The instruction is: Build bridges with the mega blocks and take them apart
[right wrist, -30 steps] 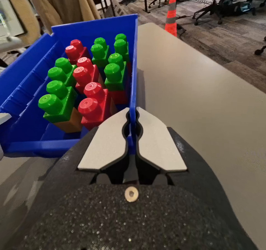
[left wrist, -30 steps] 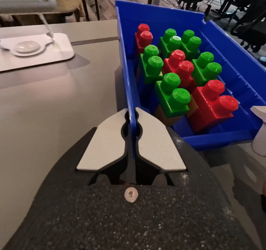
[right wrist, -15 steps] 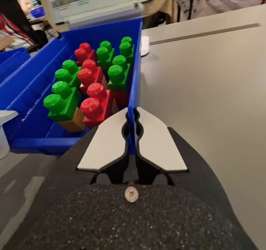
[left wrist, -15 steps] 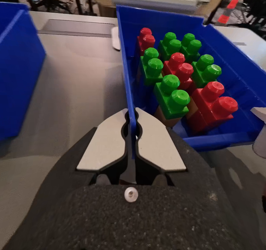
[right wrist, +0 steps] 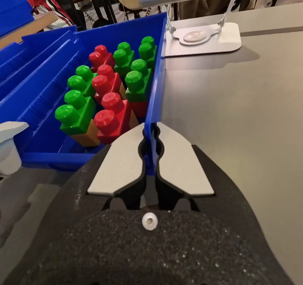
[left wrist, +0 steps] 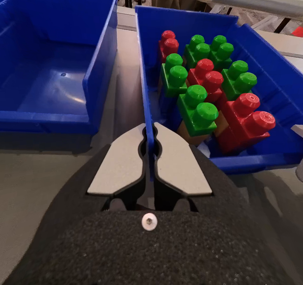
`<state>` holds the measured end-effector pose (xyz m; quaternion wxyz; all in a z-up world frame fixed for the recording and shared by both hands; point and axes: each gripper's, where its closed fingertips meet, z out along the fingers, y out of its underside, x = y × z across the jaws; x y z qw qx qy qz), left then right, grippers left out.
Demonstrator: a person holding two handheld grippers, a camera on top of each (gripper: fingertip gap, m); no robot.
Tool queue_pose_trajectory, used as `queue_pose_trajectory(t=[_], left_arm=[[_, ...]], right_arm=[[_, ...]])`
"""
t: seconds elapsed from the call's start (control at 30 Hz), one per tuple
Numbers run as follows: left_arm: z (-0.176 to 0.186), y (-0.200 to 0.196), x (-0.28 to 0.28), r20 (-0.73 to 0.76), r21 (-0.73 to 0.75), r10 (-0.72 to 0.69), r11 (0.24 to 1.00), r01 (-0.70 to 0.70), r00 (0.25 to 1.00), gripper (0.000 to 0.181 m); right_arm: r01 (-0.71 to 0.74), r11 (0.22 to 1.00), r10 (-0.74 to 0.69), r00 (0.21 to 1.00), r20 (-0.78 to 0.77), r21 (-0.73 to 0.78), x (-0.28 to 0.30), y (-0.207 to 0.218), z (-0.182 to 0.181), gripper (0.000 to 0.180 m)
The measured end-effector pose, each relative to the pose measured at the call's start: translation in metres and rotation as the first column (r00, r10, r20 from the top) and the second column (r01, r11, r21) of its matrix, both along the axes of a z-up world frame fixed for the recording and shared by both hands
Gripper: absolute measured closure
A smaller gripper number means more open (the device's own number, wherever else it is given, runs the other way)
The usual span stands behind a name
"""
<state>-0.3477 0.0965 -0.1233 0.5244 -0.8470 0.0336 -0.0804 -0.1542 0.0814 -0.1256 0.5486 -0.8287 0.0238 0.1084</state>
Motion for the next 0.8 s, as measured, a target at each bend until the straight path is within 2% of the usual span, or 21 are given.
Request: queue_pose_trajectory(t=[0.13, 0.17, 0.23, 0.33, 0.47, 0.53, 0.63, 0.73, 0.8], left_arm=[[-0.001, -0.001, 0.002, 0.044, 0.013, -0.013, 1.000, 0.012, 0.999, 0.173], [-0.001, -0.003, 0.004, 0.055, 0.007, -0.037, 0.999, 0.037, 0.998, 0.163], [-0.004, -0.013, 0.004, 0.068, -0.024, -0.081, 0.996, 0.083, 0.994, 0.128], [0.007, -0.044, -0.018, 0.082, -0.008, -0.122, 0.992, 0.123, 0.989, 0.122], [0.040, -0.067, -0.105, 0.019, 0.121, -0.035, 0.992, 0.033, 0.999, 0.127], [0.047, -0.051, -0.163, -0.023, 0.131, 0.048, 0.990, -0.044, 0.999, 0.127], [0.039, -0.005, -0.235, 0.005, 0.082, 0.129, 0.988, -0.129, 0.992, 0.121], [0.013, 0.042, -0.260, 0.051, -0.030, 0.112, 0.993, -0.111, 0.992, 0.116], [-0.003, 0.064, -0.278, -0.019, -0.065, 0.159, 0.985, -0.160, 0.987, 0.117]], right_arm=[[-0.013, 1.000, 0.013, 1.000, -0.009, 0.018, -0.002, -0.002, -0.002, 0.171], [-0.028, 0.999, 0.028, 1.000, -0.013, 0.018, -0.004, -0.002, -0.001, 0.167], [-0.073, 0.997, 0.072, 0.997, -0.037, -0.002, -0.007, -0.004, -0.003, 0.146], [-0.104, 0.995, 0.104, 0.993, -0.057, 0.012, 0.000, -0.016, 0.001, 0.121], [-0.104, 0.990, 0.111, 0.991, -0.080, 0.092, 0.018, -0.037, 0.020, 0.119], [-0.103, 0.986, 0.117, 0.988, -0.098, 0.135, 0.021, -0.041, 0.037, 0.121], [-0.094, 0.976, 0.103, 0.994, -0.037, 0.197, 0.025, -0.044, 0.063, 0.122], [-0.094, 0.964, 0.100, 0.995, -0.010, 0.247, 0.024, -0.050, 0.081, 0.127], [-0.105, 0.964, 0.111, 0.994, -0.012, 0.243, 0.022, -0.052, 0.083, 0.128]])
